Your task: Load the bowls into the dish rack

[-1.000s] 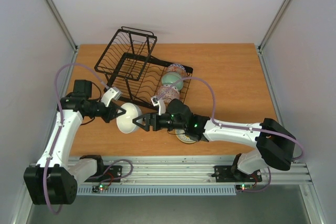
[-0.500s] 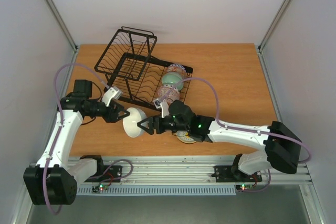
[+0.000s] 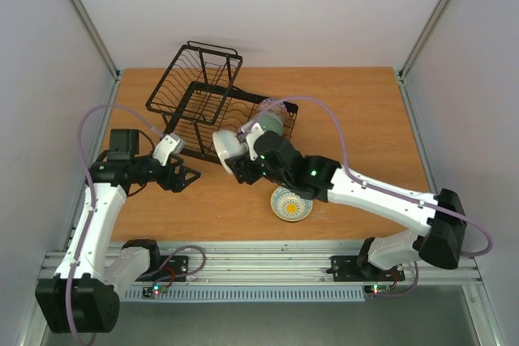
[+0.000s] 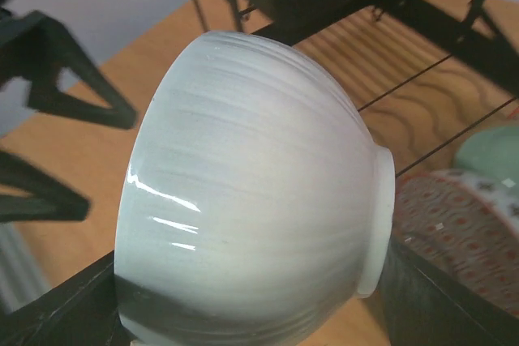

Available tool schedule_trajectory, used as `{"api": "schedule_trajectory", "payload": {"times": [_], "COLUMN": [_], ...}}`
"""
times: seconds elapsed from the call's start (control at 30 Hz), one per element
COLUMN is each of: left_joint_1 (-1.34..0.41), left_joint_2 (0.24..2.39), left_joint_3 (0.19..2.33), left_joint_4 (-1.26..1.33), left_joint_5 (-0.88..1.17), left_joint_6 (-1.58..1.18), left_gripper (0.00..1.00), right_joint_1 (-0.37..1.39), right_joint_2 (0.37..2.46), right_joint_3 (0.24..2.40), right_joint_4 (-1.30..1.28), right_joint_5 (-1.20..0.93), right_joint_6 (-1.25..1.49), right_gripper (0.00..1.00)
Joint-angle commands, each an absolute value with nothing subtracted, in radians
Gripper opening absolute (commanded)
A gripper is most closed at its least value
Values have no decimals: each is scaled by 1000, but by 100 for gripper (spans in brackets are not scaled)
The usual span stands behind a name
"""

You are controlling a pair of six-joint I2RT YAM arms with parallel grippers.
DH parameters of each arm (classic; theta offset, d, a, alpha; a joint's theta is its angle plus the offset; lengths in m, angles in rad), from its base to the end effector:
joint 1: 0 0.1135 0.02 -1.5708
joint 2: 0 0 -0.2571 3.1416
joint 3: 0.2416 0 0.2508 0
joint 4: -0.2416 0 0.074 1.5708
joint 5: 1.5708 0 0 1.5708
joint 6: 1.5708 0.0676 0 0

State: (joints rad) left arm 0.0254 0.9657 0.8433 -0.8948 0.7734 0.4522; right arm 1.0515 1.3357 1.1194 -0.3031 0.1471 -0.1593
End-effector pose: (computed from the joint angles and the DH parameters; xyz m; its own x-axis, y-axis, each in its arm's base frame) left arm 0.1882 -0.0425 0.2507 -0.6124 0.2972 -0.7326 0.6855 0.6612 -0.3048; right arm 0.1739 0.2843 0.3000 -0.1170 -0.5209 -0.8456 -0.8246 0.5254 -0.2095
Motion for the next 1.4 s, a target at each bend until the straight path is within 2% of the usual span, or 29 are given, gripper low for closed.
{"api": "schedule_trajectory", "payload": {"times": [0.0, 0.57, 1.0, 1.37], "left_joint_1": [21, 22, 23, 23], "left_joint_2": [918, 879, 887, 889], "left_joint_3": [827, 809, 804, 803], "left_joint_4": [-802, -778, -773, -776], "left_joint_5": [693, 661, 661, 664], "left_joint_6": [395, 384, 381, 385], "left_gripper": [87, 86, 86, 86], "right_joint_1": [1026, 1009, 984, 978], "right_joint_2": [1430, 1617, 1764, 1905], "right_joint_3": [1241, 1297, 1235, 1265], "right_joint_4": [-350, -270, 44, 166], "right_joint_5": [305, 385, 440, 534], "right_joint_6": [-385, -670, -1036, -1292], "right_gripper": [1, 1, 1, 1]}}
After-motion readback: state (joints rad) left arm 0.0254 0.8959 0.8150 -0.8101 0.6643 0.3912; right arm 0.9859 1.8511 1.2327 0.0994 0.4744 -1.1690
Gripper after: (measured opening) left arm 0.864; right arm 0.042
